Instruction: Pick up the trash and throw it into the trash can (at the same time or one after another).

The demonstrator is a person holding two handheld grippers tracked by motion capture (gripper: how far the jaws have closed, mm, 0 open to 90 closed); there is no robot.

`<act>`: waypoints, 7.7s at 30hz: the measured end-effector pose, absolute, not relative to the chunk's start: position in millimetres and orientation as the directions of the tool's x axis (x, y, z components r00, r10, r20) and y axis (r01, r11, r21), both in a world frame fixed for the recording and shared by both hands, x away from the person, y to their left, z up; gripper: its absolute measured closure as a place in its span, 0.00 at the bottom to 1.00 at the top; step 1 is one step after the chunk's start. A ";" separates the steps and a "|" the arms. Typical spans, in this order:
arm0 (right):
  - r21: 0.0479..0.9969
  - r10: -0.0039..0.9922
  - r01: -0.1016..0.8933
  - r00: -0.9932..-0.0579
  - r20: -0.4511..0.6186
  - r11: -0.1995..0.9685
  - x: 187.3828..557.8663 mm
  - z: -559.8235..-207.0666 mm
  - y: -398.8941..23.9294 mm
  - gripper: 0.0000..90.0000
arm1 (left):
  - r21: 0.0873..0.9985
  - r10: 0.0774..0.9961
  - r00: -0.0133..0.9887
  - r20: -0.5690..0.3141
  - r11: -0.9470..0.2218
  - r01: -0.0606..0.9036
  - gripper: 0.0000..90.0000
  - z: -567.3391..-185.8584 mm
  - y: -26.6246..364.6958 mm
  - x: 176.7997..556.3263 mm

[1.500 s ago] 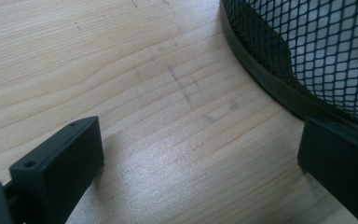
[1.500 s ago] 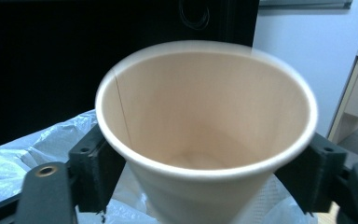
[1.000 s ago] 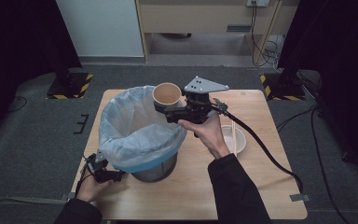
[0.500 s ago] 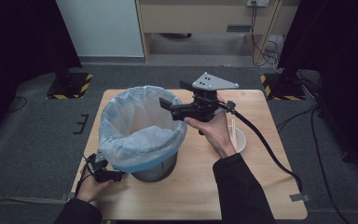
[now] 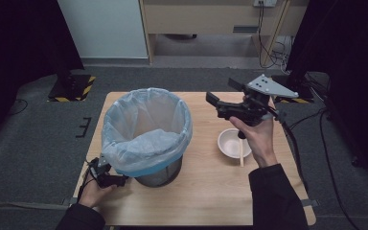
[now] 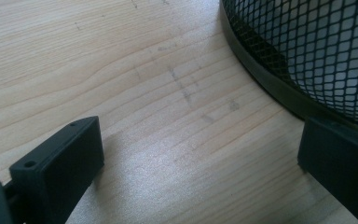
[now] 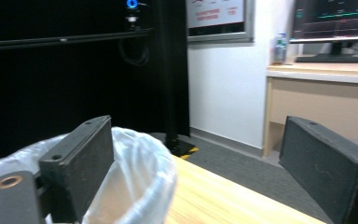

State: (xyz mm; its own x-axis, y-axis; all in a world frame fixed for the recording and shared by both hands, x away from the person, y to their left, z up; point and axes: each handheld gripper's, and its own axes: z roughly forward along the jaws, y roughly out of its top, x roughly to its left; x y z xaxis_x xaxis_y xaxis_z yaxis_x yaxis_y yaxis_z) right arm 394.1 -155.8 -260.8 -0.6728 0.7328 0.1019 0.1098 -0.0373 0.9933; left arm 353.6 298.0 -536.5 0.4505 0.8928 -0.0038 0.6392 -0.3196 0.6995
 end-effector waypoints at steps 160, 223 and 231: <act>0.972 0.766 0.194 -0.602 0.225 -0.133 384.2 -312.3 -240.1 0.89 | 0.699 0.893 0.450 -0.003 -0.320 0.639 0.00 -536.4 297.9 353.6; 0.990 0.649 0.104 -0.748 0.139 -0.092 386.9 -238.8 -141.2 0.89 | 0.700 0.892 0.452 -0.004 -0.320 0.639 0.00 -536.5 298.1 353.8; 0.992 0.635 0.100 -0.763 0.124 -0.073 388.0 -234.0 -124.2 0.89 | 0.699 0.892 0.452 -0.004 -0.321 0.639 0.00 -536.4 298.1 353.8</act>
State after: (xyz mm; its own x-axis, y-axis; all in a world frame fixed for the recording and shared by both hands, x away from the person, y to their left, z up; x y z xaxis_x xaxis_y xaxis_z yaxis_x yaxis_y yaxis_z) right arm 388.0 -124.2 -234.0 -0.7626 0.6350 0.1235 0.1001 -0.0728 0.9923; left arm 353.8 298.1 -536.4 0.4523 0.8918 -0.0043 0.6388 -0.3206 0.6994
